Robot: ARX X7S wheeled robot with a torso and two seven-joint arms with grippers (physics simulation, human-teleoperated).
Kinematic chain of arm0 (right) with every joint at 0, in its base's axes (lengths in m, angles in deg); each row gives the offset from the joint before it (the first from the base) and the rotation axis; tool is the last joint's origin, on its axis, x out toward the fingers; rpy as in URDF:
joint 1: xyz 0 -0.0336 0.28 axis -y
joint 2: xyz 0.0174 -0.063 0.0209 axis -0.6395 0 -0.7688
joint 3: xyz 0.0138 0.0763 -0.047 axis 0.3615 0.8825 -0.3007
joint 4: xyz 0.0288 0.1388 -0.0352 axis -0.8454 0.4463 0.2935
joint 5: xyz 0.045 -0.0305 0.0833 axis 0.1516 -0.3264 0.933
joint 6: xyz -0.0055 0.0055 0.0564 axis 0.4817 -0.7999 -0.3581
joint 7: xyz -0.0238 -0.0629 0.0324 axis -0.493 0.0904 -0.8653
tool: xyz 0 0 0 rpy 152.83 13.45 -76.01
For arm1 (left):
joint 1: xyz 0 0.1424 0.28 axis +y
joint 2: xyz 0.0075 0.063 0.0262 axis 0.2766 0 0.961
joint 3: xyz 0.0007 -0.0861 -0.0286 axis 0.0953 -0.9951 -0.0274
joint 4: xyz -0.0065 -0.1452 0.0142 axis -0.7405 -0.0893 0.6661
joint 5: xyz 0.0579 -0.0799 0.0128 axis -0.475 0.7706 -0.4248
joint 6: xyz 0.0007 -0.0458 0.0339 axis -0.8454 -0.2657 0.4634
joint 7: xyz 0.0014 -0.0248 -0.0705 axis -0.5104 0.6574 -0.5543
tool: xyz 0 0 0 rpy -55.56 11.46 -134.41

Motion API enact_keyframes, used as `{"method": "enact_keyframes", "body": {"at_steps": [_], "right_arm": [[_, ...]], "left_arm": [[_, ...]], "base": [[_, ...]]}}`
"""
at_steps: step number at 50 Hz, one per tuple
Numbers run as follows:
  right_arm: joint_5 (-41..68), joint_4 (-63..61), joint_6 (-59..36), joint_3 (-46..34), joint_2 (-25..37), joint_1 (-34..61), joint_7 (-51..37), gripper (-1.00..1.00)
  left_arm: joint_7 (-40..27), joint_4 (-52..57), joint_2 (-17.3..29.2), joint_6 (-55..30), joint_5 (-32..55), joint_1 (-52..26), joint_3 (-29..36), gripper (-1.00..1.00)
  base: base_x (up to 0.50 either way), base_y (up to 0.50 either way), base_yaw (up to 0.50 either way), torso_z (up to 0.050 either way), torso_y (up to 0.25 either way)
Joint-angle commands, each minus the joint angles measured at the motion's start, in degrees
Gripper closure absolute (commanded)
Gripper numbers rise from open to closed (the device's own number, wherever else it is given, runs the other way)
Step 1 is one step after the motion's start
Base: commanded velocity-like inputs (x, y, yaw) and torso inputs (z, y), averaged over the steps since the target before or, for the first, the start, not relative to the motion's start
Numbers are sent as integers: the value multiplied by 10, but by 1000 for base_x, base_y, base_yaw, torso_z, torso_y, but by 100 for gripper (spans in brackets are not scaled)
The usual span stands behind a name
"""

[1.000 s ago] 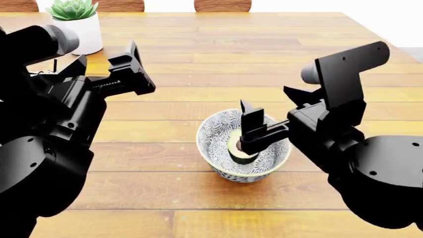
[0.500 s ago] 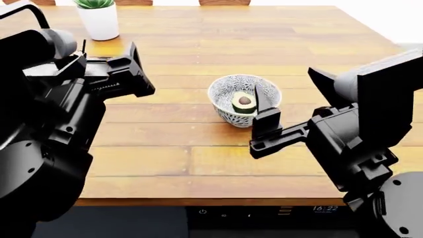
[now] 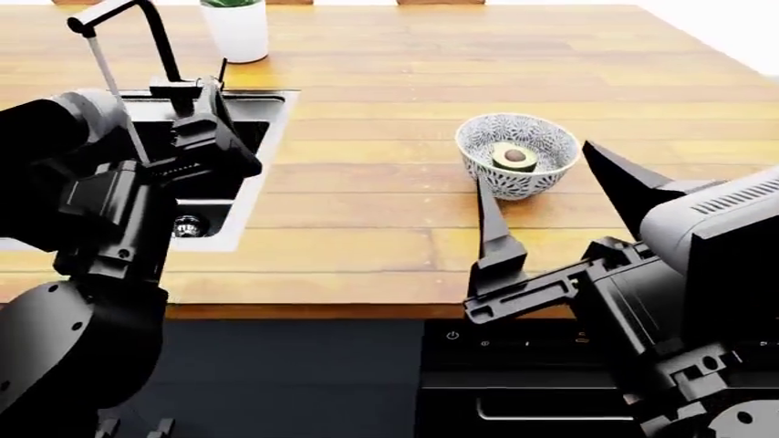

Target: Pick the eggplants and oranges from the sink and place them in one bowl. Place the avocado in the other bowl. Then turn off the sink faucet.

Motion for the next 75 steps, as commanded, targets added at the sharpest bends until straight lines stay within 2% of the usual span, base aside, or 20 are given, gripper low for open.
{"method": "enact_keyframes", "body": {"at_steps": [1,29,37,61,66,75], "right_arm": [[-104,28,66,17,0,-86,69,-100],[-135,47,56,-9,-16,-71,68,-100],[-135,49,75,1,-16,-80,75,-100],[-138,53,83,-2,-14,-84,81,-100],[-135,58,100,6,-15,-95,90,-100],[-133,88,129,14,-23,-112,118,-100]], "left_arm": [[30,-19,-24,64,-81,17,5,-100],[82,-16,-9,96,-128,22,26,-100],[77,-25,-7,72,-87,13,22,-100],[78,-25,-9,72,-90,15,31,-100],[58,-43,-15,40,-36,9,25,-100],[58,-61,-30,32,-42,6,46,-100]], "base": [[0,0,0,0,0],[43,450,0,0,0],[82,500,0,0,0],[80,500,0,0,0],[97,500,0,0,0],[21,38,0,0,0]]}}
